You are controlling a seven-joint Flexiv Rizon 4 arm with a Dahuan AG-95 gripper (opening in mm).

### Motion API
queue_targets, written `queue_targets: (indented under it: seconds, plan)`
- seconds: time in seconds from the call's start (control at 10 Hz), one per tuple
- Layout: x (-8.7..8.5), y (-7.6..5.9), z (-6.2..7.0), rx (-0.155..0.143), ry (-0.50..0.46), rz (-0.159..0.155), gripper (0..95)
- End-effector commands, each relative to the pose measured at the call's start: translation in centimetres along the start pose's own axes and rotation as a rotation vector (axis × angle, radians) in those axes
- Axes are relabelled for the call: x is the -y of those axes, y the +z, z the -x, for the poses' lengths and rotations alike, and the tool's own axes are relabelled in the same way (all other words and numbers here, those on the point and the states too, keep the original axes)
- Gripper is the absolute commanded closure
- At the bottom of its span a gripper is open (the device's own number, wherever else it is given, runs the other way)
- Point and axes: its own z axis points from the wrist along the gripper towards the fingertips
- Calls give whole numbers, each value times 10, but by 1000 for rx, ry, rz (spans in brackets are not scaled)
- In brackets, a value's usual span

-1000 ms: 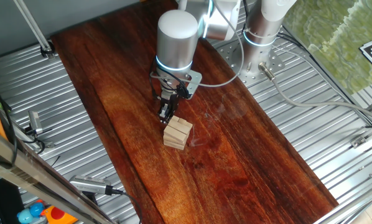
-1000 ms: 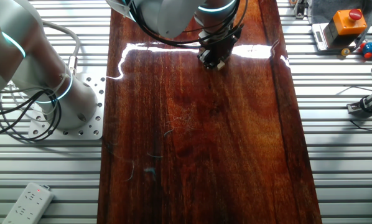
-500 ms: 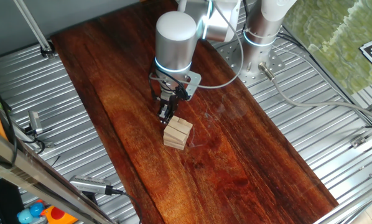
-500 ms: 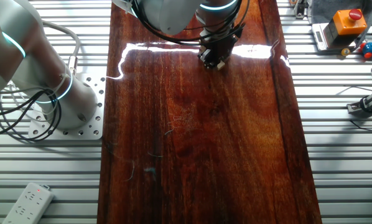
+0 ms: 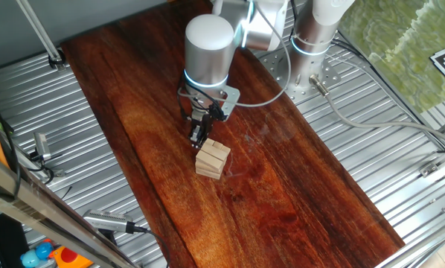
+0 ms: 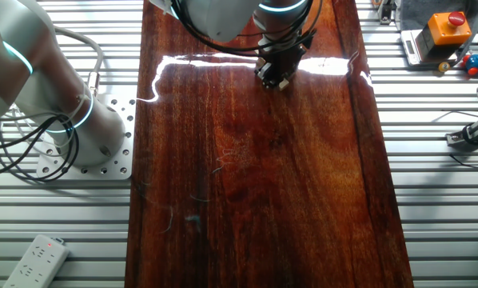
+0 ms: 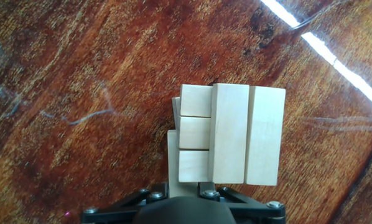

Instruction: Play Jenga

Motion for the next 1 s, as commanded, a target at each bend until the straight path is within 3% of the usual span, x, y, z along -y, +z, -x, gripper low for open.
queue_targets:
  seconds: [0.1,1.0]
  plan:
    - [0,-1,0,3,0,17,950]
    - [-1,-1,1,5,-1,27,950]
